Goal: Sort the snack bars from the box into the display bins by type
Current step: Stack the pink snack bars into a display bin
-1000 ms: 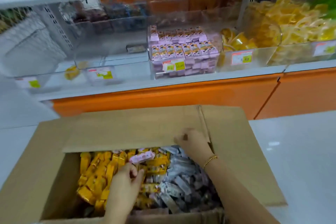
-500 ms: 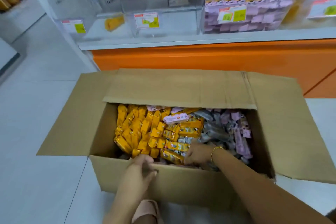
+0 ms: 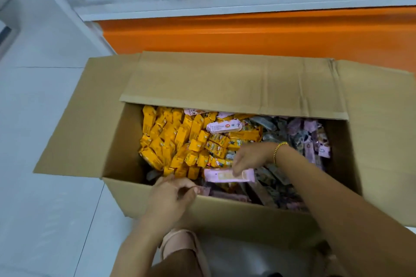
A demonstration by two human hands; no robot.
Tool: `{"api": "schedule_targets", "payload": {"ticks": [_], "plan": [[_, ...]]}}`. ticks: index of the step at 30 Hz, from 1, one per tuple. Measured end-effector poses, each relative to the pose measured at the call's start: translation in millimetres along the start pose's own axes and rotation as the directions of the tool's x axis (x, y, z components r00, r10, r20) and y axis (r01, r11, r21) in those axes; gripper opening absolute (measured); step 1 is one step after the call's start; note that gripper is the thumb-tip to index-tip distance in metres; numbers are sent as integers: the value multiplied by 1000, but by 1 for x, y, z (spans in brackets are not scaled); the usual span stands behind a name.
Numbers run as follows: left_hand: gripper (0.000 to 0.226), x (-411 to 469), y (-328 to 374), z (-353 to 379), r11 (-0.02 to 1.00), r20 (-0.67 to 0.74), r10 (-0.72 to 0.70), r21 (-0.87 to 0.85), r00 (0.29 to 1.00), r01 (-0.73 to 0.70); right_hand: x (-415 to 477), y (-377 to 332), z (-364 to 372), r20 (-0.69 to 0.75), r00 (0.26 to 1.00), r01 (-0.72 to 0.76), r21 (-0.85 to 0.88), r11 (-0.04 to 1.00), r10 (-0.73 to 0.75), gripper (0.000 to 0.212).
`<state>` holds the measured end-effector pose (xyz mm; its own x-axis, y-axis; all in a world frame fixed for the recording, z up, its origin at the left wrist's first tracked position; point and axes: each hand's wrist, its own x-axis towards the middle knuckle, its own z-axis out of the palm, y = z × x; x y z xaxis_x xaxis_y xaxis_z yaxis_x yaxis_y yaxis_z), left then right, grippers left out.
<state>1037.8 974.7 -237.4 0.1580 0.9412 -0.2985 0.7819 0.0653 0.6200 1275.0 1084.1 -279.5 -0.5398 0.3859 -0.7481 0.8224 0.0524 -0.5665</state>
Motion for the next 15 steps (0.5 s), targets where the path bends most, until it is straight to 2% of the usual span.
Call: {"api": "schedule_targets", "payload": {"ticks": [1, 3, 6, 8, 10, 11, 15], "plan": [[38, 1, 3, 4, 999, -57, -31, 28, 998, 33, -1, -1, -6, -76, 996, 42, 69, 997, -36, 22], [35, 3, 8, 13, 996, -114, -39, 71, 993, 47, 1, -3, -13, -245, 966, 108, 74, 991, -87, 11], [35, 6, 8, 19, 997, -130, -20, 72, 991, 30, 15, -1, -12, -522, 844, 75, -110, 991, -122, 24], [36, 6, 6, 20, 1000, -183, -30, 3, 983, 31, 24, 3, -8, -625, 771, 40, -143, 989, -121, 27], [38, 4, 3, 22, 999, -233, -30, -46, 972, 20, 33, 11, -8, -682, 725, 89, -43, 995, -94, 29], [39, 4, 2, 24, 999, -249, -25, -50, 968, 13, 35, 13, -11, -681, 728, 110, 13, 994, -72, 30], [35, 3, 4, 25, 998, -259, -51, -38, 964, 42, 35, 17, -14, -566, 824, 114, 215, 970, 29, 28]]}}
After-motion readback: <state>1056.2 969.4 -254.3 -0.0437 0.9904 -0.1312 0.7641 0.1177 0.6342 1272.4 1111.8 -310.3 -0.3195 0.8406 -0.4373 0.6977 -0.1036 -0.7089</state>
